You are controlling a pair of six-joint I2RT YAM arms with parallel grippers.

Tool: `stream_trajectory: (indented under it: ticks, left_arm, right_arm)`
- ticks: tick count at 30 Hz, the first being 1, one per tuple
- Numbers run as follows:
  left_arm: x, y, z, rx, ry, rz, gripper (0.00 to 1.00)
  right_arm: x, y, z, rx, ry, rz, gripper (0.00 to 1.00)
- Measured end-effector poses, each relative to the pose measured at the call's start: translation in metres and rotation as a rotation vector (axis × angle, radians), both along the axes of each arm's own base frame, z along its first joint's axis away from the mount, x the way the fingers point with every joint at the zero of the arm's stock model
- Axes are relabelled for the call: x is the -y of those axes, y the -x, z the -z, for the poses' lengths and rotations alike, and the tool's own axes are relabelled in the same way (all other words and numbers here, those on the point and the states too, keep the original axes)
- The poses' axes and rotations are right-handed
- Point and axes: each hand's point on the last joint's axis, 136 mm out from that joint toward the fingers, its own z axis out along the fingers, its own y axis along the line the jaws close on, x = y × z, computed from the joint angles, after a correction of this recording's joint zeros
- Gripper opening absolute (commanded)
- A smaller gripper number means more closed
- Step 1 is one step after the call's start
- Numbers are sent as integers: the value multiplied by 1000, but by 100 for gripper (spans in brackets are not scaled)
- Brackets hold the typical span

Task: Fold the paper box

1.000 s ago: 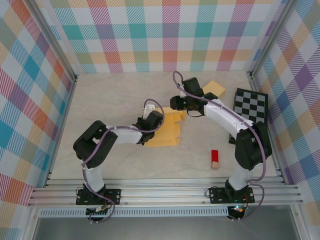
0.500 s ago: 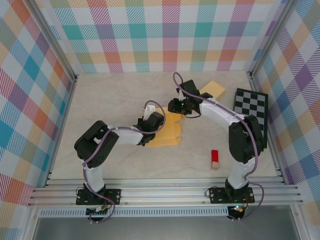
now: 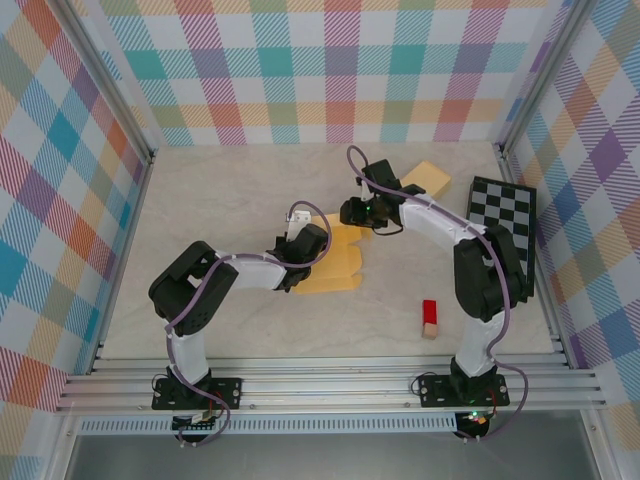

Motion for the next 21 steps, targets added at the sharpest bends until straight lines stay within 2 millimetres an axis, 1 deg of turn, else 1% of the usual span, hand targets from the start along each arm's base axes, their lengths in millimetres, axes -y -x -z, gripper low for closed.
stream_trajectory:
  ticks: [6, 9, 12, 18, 19, 21]
  left_arm:
    - [0, 0, 0, 1, -1, -2, 0]
    - [0, 0, 1, 0, -3, -2, 0]
    - [0, 0, 1, 0, -4, -3, 0]
    - [-1, -1, 1, 1, -5, -5, 0]
    - [0, -1, 1, 2, -5, -6, 0]
    - [0, -2, 1, 3, -7, -7, 0]
  right_arm:
    - [-19, 0, -3, -35, -137, -19, 41]
    - [-23, 2, 1, -56, -187, -5, 39]
    - [-23, 1, 0, -60, -207, 8, 39]
    - [-18, 0, -2, -45, -186, 23, 38]
    - [-16, 0, -2, -42, -181, 26, 38]
    - [-12, 2, -3, -35, -171, 28, 43]
